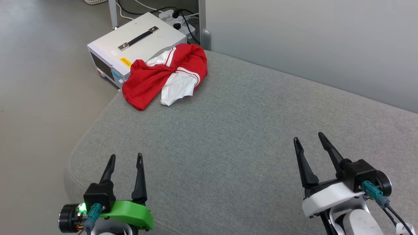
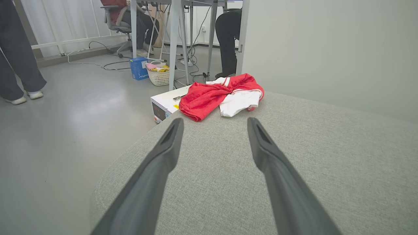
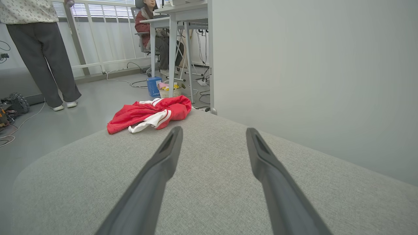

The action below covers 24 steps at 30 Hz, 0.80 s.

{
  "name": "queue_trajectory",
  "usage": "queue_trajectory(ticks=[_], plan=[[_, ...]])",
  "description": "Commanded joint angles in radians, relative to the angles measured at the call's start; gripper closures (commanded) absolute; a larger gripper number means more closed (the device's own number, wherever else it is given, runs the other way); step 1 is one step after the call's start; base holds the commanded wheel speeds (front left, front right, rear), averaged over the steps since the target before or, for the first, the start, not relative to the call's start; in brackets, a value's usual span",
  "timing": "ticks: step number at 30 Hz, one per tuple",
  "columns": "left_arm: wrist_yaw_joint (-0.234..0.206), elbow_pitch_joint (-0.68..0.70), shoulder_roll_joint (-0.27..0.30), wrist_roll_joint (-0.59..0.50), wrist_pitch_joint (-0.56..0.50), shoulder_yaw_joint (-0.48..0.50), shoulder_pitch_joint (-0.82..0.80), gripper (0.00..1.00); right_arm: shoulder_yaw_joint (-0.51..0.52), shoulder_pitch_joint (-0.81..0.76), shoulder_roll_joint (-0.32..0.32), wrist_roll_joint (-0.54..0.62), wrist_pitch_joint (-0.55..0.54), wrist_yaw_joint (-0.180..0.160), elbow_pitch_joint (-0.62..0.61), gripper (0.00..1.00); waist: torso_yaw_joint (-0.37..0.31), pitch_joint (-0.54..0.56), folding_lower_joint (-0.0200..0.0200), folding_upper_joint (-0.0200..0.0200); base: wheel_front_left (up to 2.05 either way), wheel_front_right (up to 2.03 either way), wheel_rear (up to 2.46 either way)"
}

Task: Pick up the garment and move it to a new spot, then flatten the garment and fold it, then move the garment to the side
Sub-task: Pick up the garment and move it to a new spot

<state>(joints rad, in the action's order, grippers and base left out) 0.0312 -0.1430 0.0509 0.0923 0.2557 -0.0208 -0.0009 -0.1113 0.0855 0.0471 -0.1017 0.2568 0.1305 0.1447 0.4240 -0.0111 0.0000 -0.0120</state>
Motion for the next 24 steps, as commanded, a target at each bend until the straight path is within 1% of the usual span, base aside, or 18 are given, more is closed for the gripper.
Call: queue_trajectory(ticks=[1, 7, 9, 12, 18, 20, 24], plan=[[0.003, 0.005, -0.001, 0.002, 0.006, 0.002, 0.012, 0.0, 0.0, 0.006, 0.003, -0.005, 0.005, 0.0, 0.003, 0.0, -0.002, -0.001, 0.0, 0.012, 0.0, 0.0, 0.0], [0.005, 0.006, -0.001, 0.008, 0.006, 0.004, 0.011, 0.0, 0.001, 0.009, 0.003, -0.003, 0.005, 0.0, 0.0, 0.0, -0.015, -0.006, 0.0, 0.012, 0.0, 0.0, 0.0], [0.008, 0.002, -0.001, 0.048, 0.006, 0.008, 0.007, 0.0, 0.0, 0.011, 0.003, -0.005, 0.005, 0.0, 0.0, 0.0, -0.022, -0.014, 0.0, 0.012, 0.0, 0.0, 0.0], [0.014, -0.008, -0.001, 0.073, 0.006, 0.008, -0.008, 0.0, -0.01, 0.02, 0.003, -0.008, 0.005, 0.0, -0.004, 0.0, -0.038, -0.032, 0.0, 0.012, 0.0, 0.0, 0.0], [0.051, -0.063, 0.003, 0.08, 0.006, 0.017, -0.096, 0.0, -0.027, 0.063, 0.003, 0.009, 0.005, 0.0, -0.033, 0.0, -0.094, -0.111, 0.0, 0.012, 0.0, 0.0, 0.0], [0.069, -0.102, 0.014, 0.091, 0.006, 0.015, -0.149, 0.0, -0.031, 0.077, 0.003, 0.015, 0.005, 0.0, -0.045, 0.0, -0.115, -0.144, 0.0, 0.012, 0.0, 0.0, 0.0], [0.09, -0.203, 0.075, 0.124, 0.005, 0.0, -0.303, 0.0, -0.042, 0.111, 0.003, 0.033, 0.005, 0.0, -0.07, 0.0, -0.159, -0.218, 0.0, 0.012, 0.0, 0.0, 0.0]])
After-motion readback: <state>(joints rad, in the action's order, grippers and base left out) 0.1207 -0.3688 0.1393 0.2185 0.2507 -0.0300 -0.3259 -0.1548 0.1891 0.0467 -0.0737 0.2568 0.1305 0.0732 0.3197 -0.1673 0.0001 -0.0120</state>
